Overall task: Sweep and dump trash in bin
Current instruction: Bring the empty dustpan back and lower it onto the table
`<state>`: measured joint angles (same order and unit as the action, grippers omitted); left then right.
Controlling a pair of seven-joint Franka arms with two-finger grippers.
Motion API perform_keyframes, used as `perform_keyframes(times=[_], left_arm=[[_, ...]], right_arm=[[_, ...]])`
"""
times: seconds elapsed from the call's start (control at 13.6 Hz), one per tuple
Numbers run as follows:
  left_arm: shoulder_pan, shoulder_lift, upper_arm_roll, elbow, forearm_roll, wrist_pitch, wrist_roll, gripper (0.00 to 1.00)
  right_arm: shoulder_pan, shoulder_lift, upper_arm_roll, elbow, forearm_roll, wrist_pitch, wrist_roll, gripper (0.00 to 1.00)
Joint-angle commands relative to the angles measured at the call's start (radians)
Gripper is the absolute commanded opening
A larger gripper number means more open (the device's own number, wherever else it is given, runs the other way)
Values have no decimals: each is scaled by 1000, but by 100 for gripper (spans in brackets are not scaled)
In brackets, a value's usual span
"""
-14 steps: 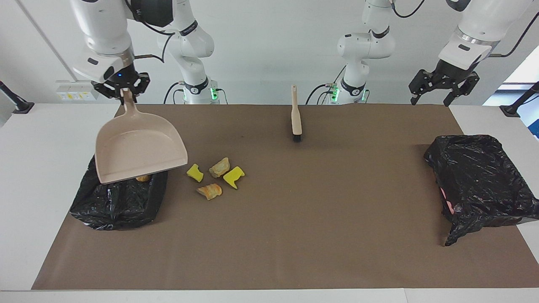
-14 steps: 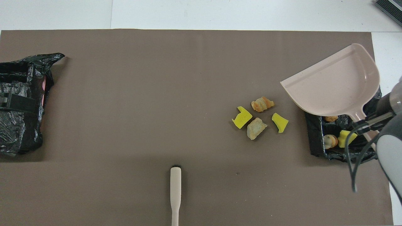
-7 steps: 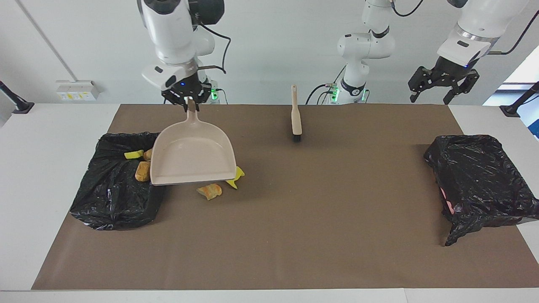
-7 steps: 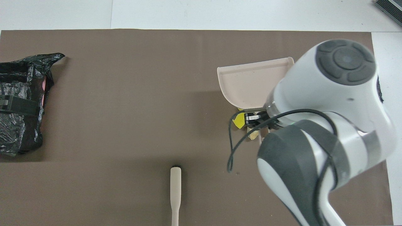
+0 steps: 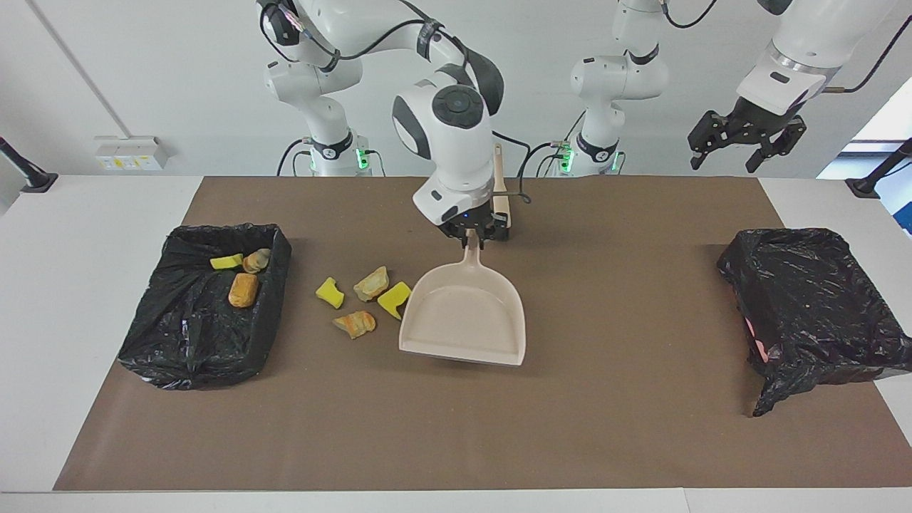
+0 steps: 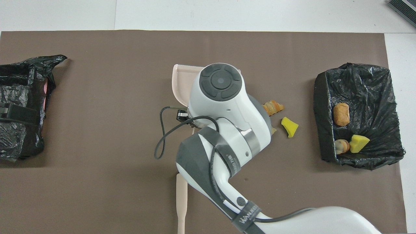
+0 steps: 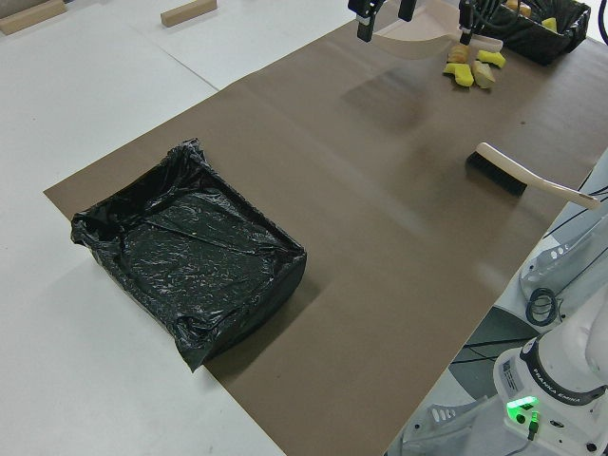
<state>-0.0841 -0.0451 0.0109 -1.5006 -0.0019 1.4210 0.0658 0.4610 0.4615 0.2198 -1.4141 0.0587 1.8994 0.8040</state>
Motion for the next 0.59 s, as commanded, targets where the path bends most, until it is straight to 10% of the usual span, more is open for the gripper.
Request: perform_keyframes(times=[0.0, 0.51], left_arm=[[4, -4, -12, 17, 8, -7, 6, 100], [14, -6, -12, 16, 10, -10, 2, 100]], right_arm=[[59, 112, -8, 55, 23, 110, 61, 0], [114, 157, -8, 3, 3, 251, 8, 2]])
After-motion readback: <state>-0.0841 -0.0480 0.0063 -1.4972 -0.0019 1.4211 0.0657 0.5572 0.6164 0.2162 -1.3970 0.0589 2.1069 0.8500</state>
